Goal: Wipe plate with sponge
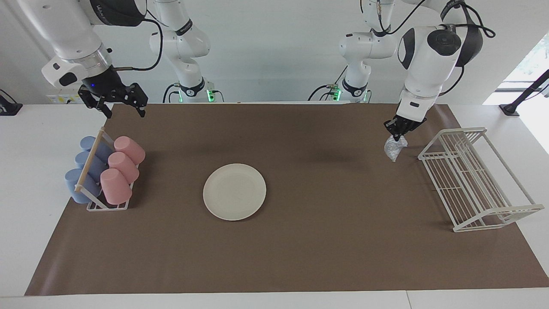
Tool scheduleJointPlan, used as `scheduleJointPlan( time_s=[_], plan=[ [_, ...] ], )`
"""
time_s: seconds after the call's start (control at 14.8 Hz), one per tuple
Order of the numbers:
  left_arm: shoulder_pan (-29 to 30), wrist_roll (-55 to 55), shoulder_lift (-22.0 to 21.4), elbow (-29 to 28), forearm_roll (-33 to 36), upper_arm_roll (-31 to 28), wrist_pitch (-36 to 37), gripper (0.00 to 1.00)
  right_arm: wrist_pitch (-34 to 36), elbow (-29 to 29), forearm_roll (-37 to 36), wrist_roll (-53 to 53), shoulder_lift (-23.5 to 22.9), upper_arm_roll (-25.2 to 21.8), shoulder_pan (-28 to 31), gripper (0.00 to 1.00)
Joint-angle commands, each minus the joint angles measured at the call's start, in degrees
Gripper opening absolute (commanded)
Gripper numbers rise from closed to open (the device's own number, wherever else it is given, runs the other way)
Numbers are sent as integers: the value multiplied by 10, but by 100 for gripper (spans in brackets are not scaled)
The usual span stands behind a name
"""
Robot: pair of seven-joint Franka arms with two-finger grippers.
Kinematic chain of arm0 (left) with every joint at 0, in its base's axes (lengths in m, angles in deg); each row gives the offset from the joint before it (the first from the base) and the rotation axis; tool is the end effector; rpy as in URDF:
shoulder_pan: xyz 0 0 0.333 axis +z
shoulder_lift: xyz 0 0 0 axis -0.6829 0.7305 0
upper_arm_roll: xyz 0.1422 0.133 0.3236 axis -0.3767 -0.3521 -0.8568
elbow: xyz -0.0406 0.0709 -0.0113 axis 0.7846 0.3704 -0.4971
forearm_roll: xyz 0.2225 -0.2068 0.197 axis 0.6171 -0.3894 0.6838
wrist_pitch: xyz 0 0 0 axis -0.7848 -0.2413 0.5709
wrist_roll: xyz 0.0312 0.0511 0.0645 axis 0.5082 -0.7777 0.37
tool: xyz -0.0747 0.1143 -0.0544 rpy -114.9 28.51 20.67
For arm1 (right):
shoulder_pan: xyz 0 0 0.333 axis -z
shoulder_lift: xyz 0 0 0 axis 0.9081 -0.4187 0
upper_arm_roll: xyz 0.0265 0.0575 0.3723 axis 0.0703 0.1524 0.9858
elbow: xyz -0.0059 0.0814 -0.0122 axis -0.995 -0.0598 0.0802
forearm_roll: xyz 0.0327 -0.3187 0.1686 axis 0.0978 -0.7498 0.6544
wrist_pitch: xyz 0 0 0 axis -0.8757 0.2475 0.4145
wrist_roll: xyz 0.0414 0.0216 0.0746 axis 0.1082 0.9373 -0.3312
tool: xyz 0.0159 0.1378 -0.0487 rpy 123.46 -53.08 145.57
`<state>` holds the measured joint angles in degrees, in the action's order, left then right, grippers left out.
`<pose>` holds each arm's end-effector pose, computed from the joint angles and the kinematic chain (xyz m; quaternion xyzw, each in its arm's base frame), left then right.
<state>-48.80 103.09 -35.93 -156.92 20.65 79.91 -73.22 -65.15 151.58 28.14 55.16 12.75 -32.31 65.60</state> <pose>0.4906 -0.0707 0.5574 -0.9927 -0.0535 -0.0103 0.1075 0.4996 -0.0345 0.6418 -0.9998 0.0100 0.0101 0.0111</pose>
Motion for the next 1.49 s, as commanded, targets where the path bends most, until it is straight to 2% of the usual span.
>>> scheduleJointPlan(
  time_s=[0.0, 0.14, 0.27, 0.34, 0.54, 0.68, 1.22, 1.42],
  plan=[
    [-4, 6, 31, 62, 131, 4, 54, 0, 13, -14, 2, 17, 0, -1, -7, 100],
    [-4, 6, 43, 77, 218, 4, 54, 0, 14, -14, 1, 17, 1, -1, -6, 100],
    [-1, 7, 85, 131, 285, 3, 75, 0, 17, -13, 1, 21, 1, -1, -3, 100],
    [-2, 6, 108, 141, 341, 3, 84, 0, 18, -14, -1, 22, 1, -2, -2, 100],
    [5, 6, 157, 146, 466, 3, 73, 0, 31, -9, -5, 22, 2, -4, 1, 100],
    [5, 7, 193, 152, 524, 0, 73, 0, 32, -11, -7, 22, 2, -4, 1, 100],
    [4, 140, 282, 167, 538, -6, 81, 0, 39, -12, -27, 21, 2, -4, 1, 100],
    [4, 196, 291, 163, 539, -5, 77, 0, 38, -13, -28, 21, 2, -4, 1, 100]
  ],
)
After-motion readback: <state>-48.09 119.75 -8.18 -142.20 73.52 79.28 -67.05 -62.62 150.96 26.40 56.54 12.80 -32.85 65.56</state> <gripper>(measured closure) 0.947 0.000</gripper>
